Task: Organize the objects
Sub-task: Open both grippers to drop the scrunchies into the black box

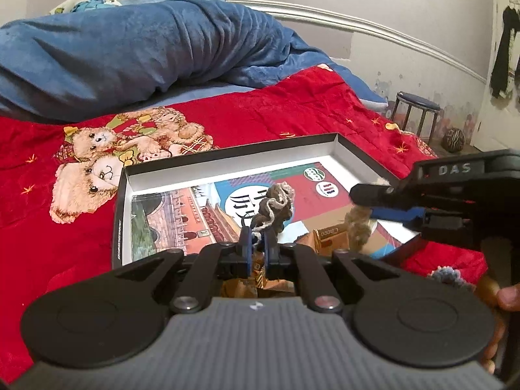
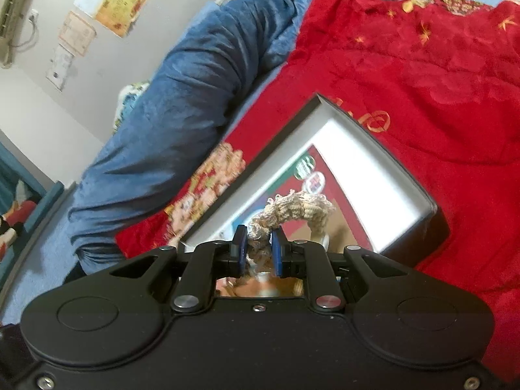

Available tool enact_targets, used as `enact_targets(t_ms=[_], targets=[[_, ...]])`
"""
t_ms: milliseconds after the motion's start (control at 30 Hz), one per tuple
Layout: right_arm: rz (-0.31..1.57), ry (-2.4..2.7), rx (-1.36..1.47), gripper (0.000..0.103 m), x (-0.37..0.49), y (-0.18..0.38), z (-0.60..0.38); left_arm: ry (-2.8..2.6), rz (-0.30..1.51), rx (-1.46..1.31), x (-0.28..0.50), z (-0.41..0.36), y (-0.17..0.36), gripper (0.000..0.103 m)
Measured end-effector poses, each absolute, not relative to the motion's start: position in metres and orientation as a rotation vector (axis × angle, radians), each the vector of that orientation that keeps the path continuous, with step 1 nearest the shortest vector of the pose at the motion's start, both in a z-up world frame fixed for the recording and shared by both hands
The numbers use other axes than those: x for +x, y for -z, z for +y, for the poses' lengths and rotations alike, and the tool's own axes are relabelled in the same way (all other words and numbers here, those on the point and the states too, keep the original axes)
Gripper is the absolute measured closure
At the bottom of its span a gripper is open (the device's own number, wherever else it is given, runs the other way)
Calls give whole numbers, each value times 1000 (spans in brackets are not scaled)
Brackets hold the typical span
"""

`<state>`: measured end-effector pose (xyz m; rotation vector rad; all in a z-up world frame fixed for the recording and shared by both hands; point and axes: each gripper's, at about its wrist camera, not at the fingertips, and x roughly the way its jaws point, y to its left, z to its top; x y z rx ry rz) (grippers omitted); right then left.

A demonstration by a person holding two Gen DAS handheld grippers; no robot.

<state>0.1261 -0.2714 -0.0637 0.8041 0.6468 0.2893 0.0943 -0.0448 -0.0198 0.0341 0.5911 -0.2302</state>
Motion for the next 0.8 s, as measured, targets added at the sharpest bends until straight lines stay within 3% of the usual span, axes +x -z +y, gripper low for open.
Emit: enact_targets(t_ms=[67,167,233,300,367,433,467,800], targets=[[658,-298,861,82,126,67,-273,239,598,35,94,-46,21,78],[684,-338,961,78,129,72,-278,291,634,26,98,-47,19,69],[676,-328,951,67,127,69,-277,305,642,8,99,-45,16,67],[687,-314,933,43,124,66,-275,300,649,-5,97,-43,12,58],[676,-325,925,40,116,59,-273,299,653,-17,93,-39,8,42],[671,-323,923,25,105,50,-273,286,654,-13,85,-34,3,31],[663,-325,918,17,98,45,-273,274,651,-12,80,-30,0,30],[651,-183,708,15,23,-4,-285,271,515,-17,24,-12,-33,19]])
